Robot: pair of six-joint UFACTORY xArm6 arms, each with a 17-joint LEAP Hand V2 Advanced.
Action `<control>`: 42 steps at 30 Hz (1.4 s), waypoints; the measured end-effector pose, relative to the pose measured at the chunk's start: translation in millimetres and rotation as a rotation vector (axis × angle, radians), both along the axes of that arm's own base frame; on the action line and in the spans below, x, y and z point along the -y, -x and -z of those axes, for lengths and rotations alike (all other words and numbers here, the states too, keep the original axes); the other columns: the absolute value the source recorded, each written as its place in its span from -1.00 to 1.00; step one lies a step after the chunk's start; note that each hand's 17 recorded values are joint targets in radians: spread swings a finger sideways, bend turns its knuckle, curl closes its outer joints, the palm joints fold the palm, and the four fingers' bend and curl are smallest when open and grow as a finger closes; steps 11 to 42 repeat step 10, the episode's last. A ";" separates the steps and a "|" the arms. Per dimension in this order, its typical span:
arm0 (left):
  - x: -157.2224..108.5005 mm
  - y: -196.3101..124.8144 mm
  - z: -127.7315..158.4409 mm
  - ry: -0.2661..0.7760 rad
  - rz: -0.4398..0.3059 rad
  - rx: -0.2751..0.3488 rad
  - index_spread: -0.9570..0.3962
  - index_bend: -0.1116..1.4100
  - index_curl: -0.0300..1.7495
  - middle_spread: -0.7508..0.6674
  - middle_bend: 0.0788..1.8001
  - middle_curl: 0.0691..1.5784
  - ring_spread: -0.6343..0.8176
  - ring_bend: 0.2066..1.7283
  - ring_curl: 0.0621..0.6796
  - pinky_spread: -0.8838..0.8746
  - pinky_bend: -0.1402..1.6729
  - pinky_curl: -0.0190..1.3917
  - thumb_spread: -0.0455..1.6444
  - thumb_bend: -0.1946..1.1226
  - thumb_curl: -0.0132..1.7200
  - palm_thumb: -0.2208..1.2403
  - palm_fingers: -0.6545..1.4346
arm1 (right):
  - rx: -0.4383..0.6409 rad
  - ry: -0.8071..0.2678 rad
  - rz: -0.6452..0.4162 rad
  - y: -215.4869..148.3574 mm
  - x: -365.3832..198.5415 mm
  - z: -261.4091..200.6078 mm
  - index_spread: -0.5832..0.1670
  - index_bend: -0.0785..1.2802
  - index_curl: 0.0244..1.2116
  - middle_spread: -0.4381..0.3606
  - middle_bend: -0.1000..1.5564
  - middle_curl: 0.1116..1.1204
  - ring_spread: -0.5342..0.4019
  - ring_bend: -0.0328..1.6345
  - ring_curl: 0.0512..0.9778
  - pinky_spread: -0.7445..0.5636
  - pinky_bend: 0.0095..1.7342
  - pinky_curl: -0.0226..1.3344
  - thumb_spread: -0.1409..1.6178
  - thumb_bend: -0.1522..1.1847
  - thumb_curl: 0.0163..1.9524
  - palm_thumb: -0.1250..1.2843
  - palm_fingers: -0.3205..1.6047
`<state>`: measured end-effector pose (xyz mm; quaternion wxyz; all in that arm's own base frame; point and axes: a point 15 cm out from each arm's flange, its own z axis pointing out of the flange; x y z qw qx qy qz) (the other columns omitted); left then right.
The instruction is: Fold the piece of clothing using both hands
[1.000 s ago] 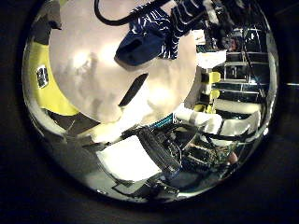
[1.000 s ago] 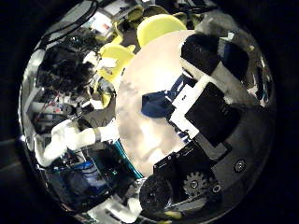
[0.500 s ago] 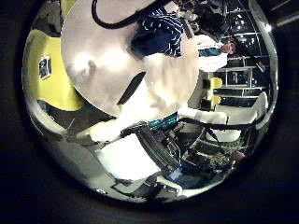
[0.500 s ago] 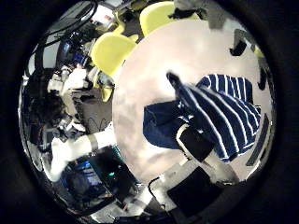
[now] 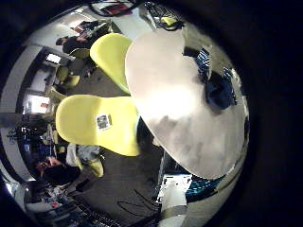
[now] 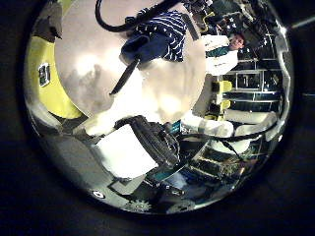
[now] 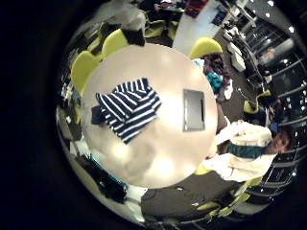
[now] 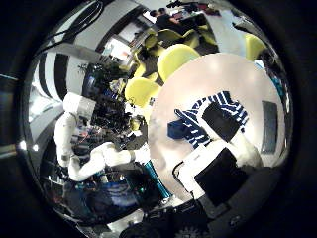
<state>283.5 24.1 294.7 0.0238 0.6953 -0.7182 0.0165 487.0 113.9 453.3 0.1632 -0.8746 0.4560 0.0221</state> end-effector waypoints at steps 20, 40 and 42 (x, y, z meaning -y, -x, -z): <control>19.4 -9.9 -9.1 0.000 -0.040 -0.070 -0.06 -0.51 -0.22 -0.40 -0.53 -0.11 -0.57 -0.12 -0.03 -0.46 -0.10 -0.35 0.45 -0.73 -0.58 -0.16 0.15 | -0.280 0.136 0.062 80.1 78.7 45.5 -0.57 -0.55 -0.33 -0.16 -0.46 -0.39 0.22 -0.12 -0.37 0.77 -0.45 -0.36 0.70 -0.72 -0.34 0.44 -0.38; 19.4 -9.9 -9.1 0.000 -0.040 -0.070 -0.06 -0.51 -0.22 -0.40 -0.53 -0.11 -0.57 -0.12 -0.03 -0.46 -0.10 -0.35 0.45 -0.73 -0.58 -0.16 0.15 | -0.280 0.136 0.062 80.1 78.7 45.5 -0.57 -0.55 -0.33 -0.16 -0.46 -0.39 0.22 -0.12 -0.37 0.77 -0.45 -0.36 0.70 -0.72 -0.34 0.44 -0.38; 19.4 -9.9 -9.1 0.000 -0.040 -0.070 -0.06 -0.51 -0.22 -0.40 -0.53 -0.11 -0.57 -0.12 -0.03 -0.46 -0.10 -0.35 0.45 -0.73 -0.58 -0.16 0.15 | -0.280 0.136 0.062 80.1 78.7 45.5 -0.57 -0.55 -0.33 -0.16 -0.46 -0.39 0.22 -0.12 -0.37 0.77 -0.45 -0.36 0.70 -0.72 -0.34 0.44 -0.38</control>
